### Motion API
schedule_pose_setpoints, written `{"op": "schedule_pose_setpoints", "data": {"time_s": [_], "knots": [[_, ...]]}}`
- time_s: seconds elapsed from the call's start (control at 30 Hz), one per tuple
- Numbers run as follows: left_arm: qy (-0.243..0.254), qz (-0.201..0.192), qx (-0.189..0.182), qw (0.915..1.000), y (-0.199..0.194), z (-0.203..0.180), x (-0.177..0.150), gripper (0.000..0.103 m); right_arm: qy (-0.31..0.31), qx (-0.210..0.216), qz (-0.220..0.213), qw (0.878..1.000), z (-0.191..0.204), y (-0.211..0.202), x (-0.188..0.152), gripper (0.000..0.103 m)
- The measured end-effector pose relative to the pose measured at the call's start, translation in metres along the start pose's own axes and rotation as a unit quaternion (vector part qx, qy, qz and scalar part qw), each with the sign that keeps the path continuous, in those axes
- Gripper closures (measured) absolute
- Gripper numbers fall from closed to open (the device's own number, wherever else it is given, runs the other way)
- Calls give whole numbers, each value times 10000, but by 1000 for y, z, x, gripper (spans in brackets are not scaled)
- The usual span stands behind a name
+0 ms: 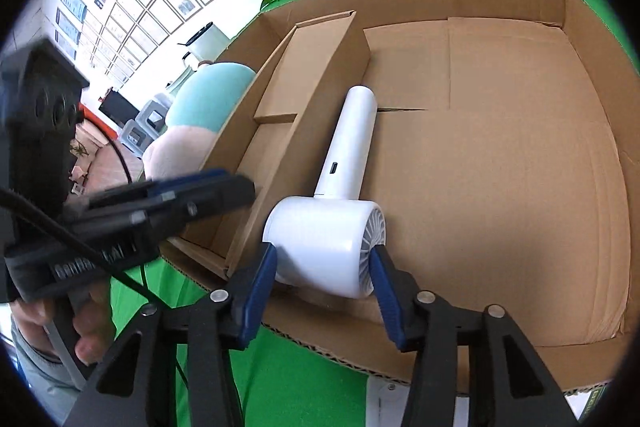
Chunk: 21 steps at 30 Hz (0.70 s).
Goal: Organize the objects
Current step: 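Lower the hair dryer into the large box and open the left tool, then withdraw both tools from the box toward the white rectangular device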
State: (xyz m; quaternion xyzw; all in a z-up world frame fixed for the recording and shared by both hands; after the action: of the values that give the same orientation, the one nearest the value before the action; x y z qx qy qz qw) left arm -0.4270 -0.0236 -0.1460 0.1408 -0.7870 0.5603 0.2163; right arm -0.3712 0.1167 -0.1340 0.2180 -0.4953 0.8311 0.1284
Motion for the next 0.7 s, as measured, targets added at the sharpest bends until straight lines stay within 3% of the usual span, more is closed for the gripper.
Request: {"op": "schedule_pose_setpoints", "data": {"time_s": [0.3, 0.4, 0.5, 0.57, 0.63, 0.7], "knots": [[-238, -17, -216, 9995, 0, 1, -10, 71, -85, -123, 126, 9998, 5, 10, 6, 53], [-112, -74, -3, 9999, -2, 1, -8, 70, -196, -402, -35, 9990, 4, 5, 8, 50], [131, -544, 312, 9979, -23, -2, -3, 69, -615, -904, -549, 9925, 6, -15, 12, 42], [299, -1027, 504, 9930, -44, -8, 1, 58, -931, -1198, -997, 9834, 11, -36, 12, 34], [445, -1694, 778, 9815, -72, -15, 4, 22, -1187, -1575, -1446, 9696, 15, -57, 11, 28], [547, -2433, 975, 9635, -100, -26, 2, 1, -1351, -1864, -1798, 9564, 19, -73, 8, 27]]}}
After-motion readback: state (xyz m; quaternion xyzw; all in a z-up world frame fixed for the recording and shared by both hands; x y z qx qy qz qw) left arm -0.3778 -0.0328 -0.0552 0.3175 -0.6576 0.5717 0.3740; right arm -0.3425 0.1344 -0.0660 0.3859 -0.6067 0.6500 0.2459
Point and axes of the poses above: each gripper's, at about its wrist camera, not at the fingertips, and y roughly the way its jaws point, z to its left, x to its top, the point moved 9 cm from there along y, roughly the way its jaws point, and after that the axes turned 2 degrees about -z, right-handed, at the moved point
